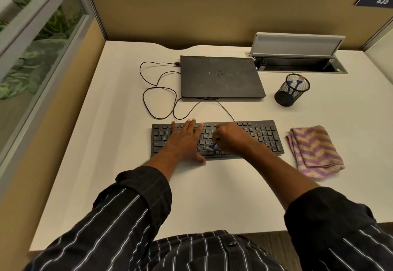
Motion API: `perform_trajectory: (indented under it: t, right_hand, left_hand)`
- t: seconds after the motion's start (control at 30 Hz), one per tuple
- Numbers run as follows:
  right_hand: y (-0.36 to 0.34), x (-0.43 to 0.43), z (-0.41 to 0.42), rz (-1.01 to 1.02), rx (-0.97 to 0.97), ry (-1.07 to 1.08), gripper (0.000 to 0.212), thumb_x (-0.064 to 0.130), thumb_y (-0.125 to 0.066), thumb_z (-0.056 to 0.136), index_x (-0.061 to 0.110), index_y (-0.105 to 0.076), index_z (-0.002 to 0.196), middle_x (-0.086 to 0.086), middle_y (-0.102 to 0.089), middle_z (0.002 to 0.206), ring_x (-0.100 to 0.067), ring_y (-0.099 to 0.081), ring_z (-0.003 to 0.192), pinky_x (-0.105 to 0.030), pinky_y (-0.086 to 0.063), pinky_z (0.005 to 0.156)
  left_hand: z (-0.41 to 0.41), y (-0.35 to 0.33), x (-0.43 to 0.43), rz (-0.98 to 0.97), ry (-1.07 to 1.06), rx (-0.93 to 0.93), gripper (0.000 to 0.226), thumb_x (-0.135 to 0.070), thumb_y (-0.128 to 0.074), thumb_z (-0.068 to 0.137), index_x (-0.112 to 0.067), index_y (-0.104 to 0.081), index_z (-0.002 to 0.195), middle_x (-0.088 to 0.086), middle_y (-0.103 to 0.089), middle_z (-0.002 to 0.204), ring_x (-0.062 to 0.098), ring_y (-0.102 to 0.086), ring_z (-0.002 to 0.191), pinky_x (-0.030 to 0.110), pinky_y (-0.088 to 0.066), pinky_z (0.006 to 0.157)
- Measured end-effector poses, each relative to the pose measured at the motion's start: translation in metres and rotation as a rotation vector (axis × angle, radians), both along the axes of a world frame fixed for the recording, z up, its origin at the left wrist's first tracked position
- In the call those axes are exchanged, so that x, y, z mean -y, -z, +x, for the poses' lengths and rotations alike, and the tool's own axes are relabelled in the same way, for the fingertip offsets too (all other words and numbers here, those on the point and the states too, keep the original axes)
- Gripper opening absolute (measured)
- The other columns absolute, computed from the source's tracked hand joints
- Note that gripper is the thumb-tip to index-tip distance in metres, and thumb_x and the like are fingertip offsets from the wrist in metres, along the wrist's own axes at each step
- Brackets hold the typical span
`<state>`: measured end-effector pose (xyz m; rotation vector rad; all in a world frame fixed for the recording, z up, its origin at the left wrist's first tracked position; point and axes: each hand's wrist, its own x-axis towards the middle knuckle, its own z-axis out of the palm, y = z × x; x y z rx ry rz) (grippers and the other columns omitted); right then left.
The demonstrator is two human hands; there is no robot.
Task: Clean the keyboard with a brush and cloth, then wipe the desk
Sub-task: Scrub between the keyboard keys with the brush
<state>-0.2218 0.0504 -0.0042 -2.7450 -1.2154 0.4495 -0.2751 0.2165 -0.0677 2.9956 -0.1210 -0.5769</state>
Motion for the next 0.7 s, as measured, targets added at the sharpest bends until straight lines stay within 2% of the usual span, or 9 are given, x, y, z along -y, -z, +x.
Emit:
perform_trajectory:
  t: [0.1,0.27,0.4,0.5,0.6,0.7]
  right_hand:
    - [-0.002,0.004,0.003,-0.003,-0.016,0.028,0.015,0.007,-0.064,0.089,0.009,-0.074,0.100,-0.006,-0.069,0.098,-0.017,-0.064,0.087,-0.022,-0.044,0.071]
    - [-0.006,-0.005,0.002,0.162,0.014,0.116,0.020,0.012,-0.058,0.092,0.008,-0.075,0.101,-0.006,-0.070,0.096,-0.018,-0.064,0.080,-0.027,-0.053,0.072]
    - [0.004,-0.013,-0.004,0.053,-0.042,0.132,0.014,0.014,-0.060,0.092,0.007,-0.072,0.094,-0.008,-0.071,0.090,-0.017,-0.065,0.076,-0.030,-0.057,0.073]
    - [0.004,-0.013,-0.006,-0.049,-0.058,0.134,0.009,0.013,-0.064,0.089,0.005,-0.069,0.093,-0.008,-0.068,0.086,-0.017,-0.064,0.076,-0.026,-0.053,0.068]
    - [-0.003,-0.014,-0.002,-0.025,-0.055,0.129,0.008,0.009,-0.063,0.088,0.005,-0.069,0.085,-0.007,-0.066,0.078,-0.017,-0.062,0.068,-0.025,-0.052,0.064]
    - [-0.007,-0.019,0.001,0.060,-0.048,0.158,0.013,0.010,-0.060,0.090,0.007,-0.072,0.087,-0.007,-0.069,0.080,-0.016,-0.062,0.068,-0.024,-0.050,0.063]
  left_hand:
    - [-0.001,0.000,-0.001,0.004,0.000,0.007,0.132,-0.080,-0.066,0.070,-0.020,0.010,0.159,0.011,0.009,0.168,0.028,0.008,0.155,0.070,-0.003,0.117]
    - [-0.001,0.000,0.000,-0.005,-0.005,0.003,0.133,-0.079,-0.068,0.070,-0.020,0.010,0.159,0.010,0.009,0.168,0.028,0.008,0.155,0.070,-0.002,0.117]
    - [-0.002,-0.002,-0.002,-0.003,-0.008,0.004,0.132,-0.079,-0.067,0.071,-0.019,0.010,0.159,0.011,0.008,0.168,0.028,0.008,0.155,0.069,-0.001,0.118]
    - [-0.004,-0.002,-0.006,0.011,-0.012,-0.001,0.132,-0.080,-0.066,0.071,-0.020,0.011,0.159,0.011,0.009,0.168,0.028,0.008,0.155,0.069,0.001,0.118]
    - [-0.005,-0.002,-0.008,0.015,-0.010,0.000,0.132,-0.080,-0.066,0.071,-0.019,0.010,0.159,0.011,0.009,0.168,0.028,0.008,0.155,0.069,0.001,0.118]
    - [-0.004,-0.001,-0.008,0.007,-0.017,-0.003,0.133,-0.080,-0.067,0.070,-0.019,0.010,0.159,0.011,0.009,0.168,0.028,0.008,0.155,0.069,0.001,0.118]
